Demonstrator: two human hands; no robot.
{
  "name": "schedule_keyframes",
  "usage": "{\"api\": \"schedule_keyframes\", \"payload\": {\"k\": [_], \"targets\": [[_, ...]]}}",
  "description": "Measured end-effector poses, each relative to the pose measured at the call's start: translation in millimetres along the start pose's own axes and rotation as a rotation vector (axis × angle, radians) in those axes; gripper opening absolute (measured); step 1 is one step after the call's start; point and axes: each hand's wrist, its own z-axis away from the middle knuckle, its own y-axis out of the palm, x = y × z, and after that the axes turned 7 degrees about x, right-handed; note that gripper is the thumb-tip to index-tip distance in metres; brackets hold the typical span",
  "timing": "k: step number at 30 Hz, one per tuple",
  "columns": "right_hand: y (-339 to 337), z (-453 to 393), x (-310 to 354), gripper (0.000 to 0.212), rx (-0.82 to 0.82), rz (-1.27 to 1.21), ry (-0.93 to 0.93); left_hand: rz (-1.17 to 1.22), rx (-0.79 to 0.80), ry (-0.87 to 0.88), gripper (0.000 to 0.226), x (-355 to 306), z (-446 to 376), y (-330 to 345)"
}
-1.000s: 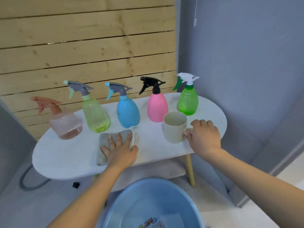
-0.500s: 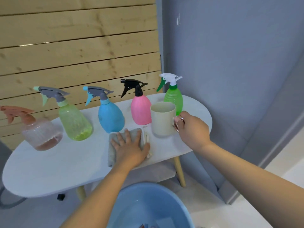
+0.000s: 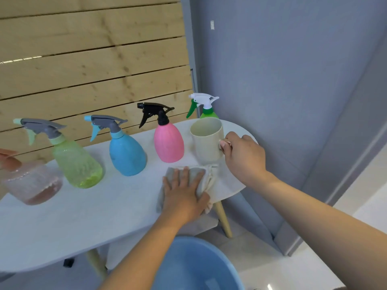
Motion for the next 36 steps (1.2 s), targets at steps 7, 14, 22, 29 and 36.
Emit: {"api": "schedule_keyframes", "payload": {"k": [7, 14, 22, 29, 36], "targets": [[-5, 11, -24, 0.026, 0.025, -0.007, 0.058, 0.190, -0.063, -0.305, 0.068, 10, 13, 2], [-23, 5, -50, 0.028, -0.003, -0.018, 0.124, 0.138, 0.016, -0.104, 0.067, -57, -36, -13], [-30, -9, -75, 0.027, -0.049, 0.030, 0.187, 0.137, 0.004, 0.177, 0.065, -122, -86, -24], [-26, -6, -78, 0.028, -0.033, 0.029, 0.202, 0.088, -0.032, 0.108, 0.086, -91, -55, -9], [-17, 16, -57, 0.027, 0.038, -0.055, 0.087, 0.075, -0.026, -0.077, 0.092, 6, 11, 2]]}}
